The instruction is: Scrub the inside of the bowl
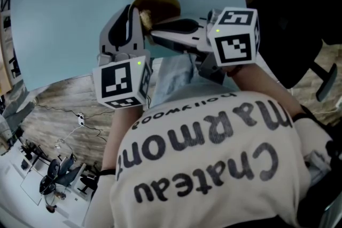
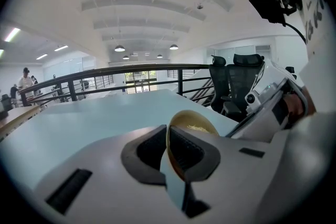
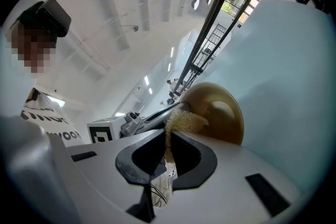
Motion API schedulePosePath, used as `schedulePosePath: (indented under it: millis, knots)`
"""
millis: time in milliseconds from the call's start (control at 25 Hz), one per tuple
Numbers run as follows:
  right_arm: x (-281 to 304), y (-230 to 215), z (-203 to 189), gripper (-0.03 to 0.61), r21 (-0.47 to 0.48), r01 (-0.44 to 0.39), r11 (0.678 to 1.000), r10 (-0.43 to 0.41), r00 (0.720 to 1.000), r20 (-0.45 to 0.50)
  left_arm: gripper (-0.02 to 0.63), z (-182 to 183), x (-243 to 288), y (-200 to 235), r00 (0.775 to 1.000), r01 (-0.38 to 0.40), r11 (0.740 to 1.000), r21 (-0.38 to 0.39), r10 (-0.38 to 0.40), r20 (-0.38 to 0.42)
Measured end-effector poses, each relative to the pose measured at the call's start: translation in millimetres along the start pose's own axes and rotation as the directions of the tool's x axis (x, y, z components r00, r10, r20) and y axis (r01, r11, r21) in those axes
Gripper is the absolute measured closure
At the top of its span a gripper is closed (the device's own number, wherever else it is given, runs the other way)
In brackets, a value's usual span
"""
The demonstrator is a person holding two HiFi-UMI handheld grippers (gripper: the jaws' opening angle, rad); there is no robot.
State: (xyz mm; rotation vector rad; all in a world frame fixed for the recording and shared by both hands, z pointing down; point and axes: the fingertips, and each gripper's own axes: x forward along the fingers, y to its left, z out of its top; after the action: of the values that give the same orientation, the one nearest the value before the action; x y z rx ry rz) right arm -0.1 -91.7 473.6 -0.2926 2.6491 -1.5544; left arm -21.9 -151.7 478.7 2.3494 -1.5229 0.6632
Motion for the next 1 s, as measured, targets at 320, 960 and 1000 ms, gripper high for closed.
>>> schedulePosePath:
  millis: [320,960,1000]
  knots:
    - [-7,-14,-17,0.526,-0.076,0.064,0.995,-0.071,0.993,-0.093,0.592,-7,0,-6,1.0,-0.002,1.0,0.005,0.002,-0.016]
    - [-31,-43,-28,0.526,-0.21,0.201,0.957,-0.24,0.955,-0.177,0.589,-1,-2,-12,1.0,-0.028,0.995,0.094,0.027,0.015]
    - [-33,-46,-28,0.526,-0.211,0.212,0.954,-0.251,0.952,-0.177,0.589,0,-2,-15,0.999,-0.028,0.992,0.127,0.026,0.02]
